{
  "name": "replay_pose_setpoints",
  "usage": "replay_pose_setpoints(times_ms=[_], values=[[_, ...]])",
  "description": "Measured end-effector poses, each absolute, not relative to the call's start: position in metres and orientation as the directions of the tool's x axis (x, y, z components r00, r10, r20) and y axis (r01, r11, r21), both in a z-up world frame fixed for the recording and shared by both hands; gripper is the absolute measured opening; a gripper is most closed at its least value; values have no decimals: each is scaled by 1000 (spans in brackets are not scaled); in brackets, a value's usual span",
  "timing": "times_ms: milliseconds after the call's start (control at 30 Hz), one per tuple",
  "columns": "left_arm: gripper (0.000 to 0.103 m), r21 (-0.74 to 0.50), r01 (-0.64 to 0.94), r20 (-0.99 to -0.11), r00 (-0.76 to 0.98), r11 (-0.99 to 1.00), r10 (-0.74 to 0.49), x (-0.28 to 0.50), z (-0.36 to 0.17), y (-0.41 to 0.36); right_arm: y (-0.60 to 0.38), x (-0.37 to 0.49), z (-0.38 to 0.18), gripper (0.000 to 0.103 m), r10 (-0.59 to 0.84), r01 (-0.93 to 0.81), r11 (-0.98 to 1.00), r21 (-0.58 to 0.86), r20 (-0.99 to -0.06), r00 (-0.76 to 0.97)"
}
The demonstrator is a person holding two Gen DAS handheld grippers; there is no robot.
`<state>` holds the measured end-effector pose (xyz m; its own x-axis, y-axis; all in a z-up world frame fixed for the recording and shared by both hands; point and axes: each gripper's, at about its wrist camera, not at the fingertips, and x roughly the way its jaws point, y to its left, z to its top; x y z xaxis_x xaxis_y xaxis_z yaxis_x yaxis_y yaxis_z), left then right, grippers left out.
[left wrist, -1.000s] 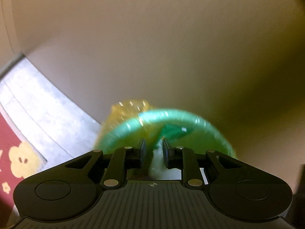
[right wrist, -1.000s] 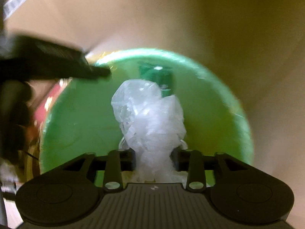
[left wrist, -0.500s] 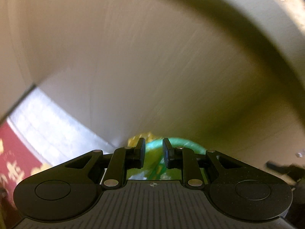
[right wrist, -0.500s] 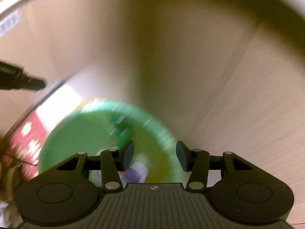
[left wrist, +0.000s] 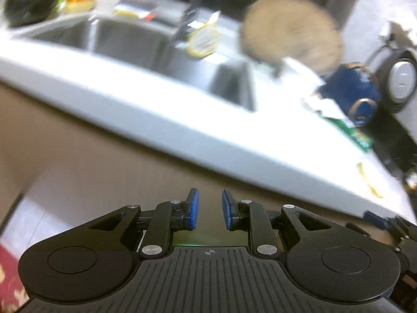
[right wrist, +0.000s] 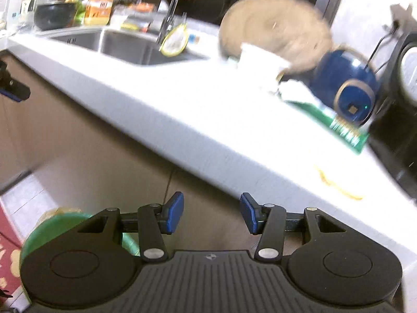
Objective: Collect trash
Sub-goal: 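Raise both tools from the bin back over the counter, then move the right gripper toward the ginger root while the left gripper approaches the yellow scrubber pad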
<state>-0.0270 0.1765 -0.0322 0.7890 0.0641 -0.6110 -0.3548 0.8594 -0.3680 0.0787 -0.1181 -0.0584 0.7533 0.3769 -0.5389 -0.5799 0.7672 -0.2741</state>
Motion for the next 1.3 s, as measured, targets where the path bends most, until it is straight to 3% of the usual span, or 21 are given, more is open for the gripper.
replay_pose_setpoints(times_ms=[233, 367, 467, 633, 700, 933, 1167, 1300], values=[[22, -387, -166, -550, 831, 907, -83, 35, -15, 142, -122, 81, -19, 48, 310, -455, 866, -207, -492, 814], [22, -419, -162, -576, 809, 894, -123, 65, -13, 121, -128, 106, -9, 49, 290, -405, 902, -153, -481, 827], [22, -478, -123, -585, 783, 870, -210, 84, -12, 109, -143, 130, -1, 55, 276, -366, 926, -98, -487, 829], [22, -470, -77, -569, 788, 879, -235, 112, -8, 86, -171, 196, 11, 71, 295, -347, 938, -6, -512, 806], [22, -463, -101, -576, 790, 881, -212, 124, -8, 79, -170, 228, 8, 75, 307, -392, 918, -56, -523, 795], [22, -431, -242, -640, 761, 869, -105, 157, -14, 63, -143, 328, -6, 75, 325, -519, 818, -248, -544, 773], [22, -444, -401, -638, 769, 801, 31, 153, -20, 67, -107, 436, -17, 75, 370, -573, 796, -195, -593, 715], [22, -467, -476, -639, 764, 745, 88, 145, -23, 76, -92, 480, -34, 75, 355, -577, 809, -112, -689, 632]])
